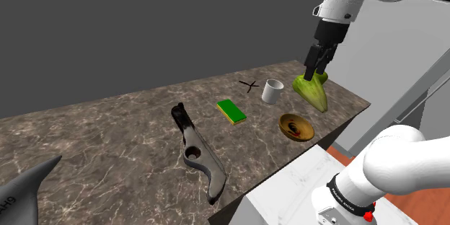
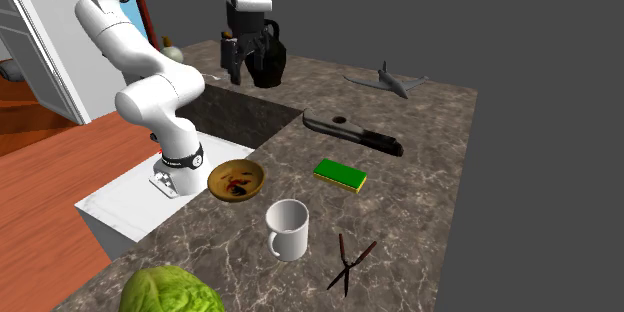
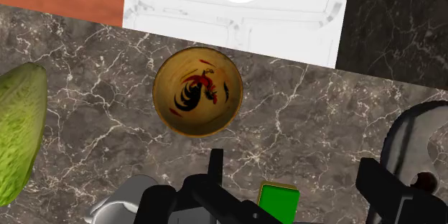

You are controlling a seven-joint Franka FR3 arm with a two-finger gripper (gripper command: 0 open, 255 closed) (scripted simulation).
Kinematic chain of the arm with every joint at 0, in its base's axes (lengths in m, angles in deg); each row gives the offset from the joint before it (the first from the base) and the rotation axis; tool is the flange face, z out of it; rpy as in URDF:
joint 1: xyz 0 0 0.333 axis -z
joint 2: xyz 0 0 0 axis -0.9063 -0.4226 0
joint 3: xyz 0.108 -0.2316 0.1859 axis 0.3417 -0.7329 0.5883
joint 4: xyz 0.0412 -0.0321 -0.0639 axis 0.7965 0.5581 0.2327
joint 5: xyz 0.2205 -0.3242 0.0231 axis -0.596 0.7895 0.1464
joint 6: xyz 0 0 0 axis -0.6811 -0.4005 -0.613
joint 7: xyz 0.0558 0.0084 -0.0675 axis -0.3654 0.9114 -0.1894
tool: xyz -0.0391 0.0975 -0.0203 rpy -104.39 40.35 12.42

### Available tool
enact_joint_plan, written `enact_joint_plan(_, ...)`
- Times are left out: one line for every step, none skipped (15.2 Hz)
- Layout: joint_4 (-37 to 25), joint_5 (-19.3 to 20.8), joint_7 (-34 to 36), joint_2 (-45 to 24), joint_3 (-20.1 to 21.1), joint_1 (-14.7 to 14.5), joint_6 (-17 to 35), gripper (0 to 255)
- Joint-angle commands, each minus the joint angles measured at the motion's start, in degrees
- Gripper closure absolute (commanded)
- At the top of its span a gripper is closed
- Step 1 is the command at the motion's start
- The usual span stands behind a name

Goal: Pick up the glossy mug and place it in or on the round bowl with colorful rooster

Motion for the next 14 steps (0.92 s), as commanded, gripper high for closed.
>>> enact_joint_plan(0.0,0.0,0.0,0.0,0.0,0.0,0.0,0)
enact_joint_plan(0.8,0.5,-0.6,-0.9,-0.3,0.2,1.9,0)
enact_joint_plan(1.5,1.0,-1.1,-1.9,-0.7,0.5,3.9,0)
enact_joint_plan(2.1,1.5,-1.7,-3.0,-1.0,0.7,5.8,0)
enact_joint_plan(2.7,2.0,-2.2,-4.2,-1.4,1.0,7.7,0)
enact_joint_plan(3.2,2.5,-2.7,-5.4,-1.7,1.2,9.7,0)
enact_joint_plan(3.6,3.0,-3.2,-6.7,-2.0,1.5,11.6,0)
enact_joint_plan(3.9,3.4,-3.7,-8.1,-2.4,1.8,13.6,0)
enact_joint_plan(4.1,3.9,-4.1,-9.5,-2.7,2.0,15.5,0)
enact_joint_plan(4.3,4.3,-4.6,-11.0,-3.1,2.3,17.4,0)
enact_joint_plan(4.4,4.7,-5.0,-12.5,-3.4,2.5,19.3,0)
enact_joint_plan(4.4,5.1,-5.4,-14.1,-3.7,2.8,21.1,0)
enact_joint_plan(4.3,5.5,-5.8,-15.8,-4.1,3.0,23.0,0)
enact_joint_plan(4.1,5.8,-6.2,-17.5,-4.4,3.3,24.8,0)
